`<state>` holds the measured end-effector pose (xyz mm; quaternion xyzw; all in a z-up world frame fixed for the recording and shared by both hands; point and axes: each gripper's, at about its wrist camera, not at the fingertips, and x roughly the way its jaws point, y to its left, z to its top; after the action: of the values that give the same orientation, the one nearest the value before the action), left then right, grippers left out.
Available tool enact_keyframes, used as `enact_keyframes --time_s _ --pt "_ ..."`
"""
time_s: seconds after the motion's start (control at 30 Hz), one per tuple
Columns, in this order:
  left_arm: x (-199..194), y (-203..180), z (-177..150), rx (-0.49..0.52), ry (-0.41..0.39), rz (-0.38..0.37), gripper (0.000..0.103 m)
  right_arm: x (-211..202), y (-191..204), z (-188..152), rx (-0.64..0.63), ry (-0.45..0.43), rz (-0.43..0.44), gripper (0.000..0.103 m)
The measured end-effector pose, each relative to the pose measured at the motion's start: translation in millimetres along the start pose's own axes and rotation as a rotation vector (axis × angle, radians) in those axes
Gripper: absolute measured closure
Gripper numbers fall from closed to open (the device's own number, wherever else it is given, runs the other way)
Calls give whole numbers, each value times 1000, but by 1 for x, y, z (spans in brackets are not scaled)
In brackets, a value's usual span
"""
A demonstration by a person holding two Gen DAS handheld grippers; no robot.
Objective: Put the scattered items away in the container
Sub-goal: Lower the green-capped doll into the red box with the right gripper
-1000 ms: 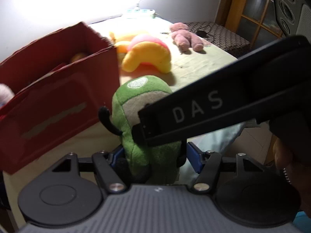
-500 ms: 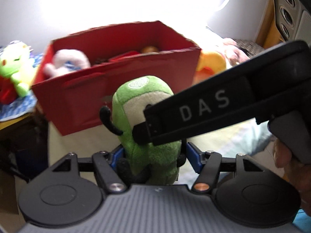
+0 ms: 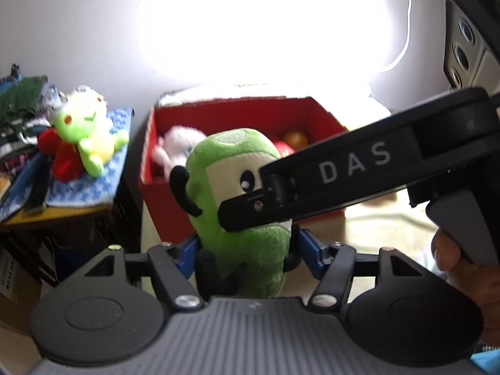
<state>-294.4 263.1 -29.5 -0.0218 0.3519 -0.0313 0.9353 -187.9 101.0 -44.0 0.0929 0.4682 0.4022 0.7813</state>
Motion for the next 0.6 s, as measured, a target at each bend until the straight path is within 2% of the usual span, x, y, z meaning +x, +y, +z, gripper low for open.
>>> enact_keyframes --time_s 0.1,0.33,0.47,0.6 --pt "-13 2 14 -8 -49 -2 38 -11 4 14 -22 -41 26 47" --pt "8 13 68 23 -150 25 38 -26 6 56 -67 -151 59 47" --pt "22 13 89 32 -170 37 38 -25 3 77 -92 -185 51 47" --pt "37 13 102 18 -158 24 38 -15 -7 92 -90 -186 42 47"
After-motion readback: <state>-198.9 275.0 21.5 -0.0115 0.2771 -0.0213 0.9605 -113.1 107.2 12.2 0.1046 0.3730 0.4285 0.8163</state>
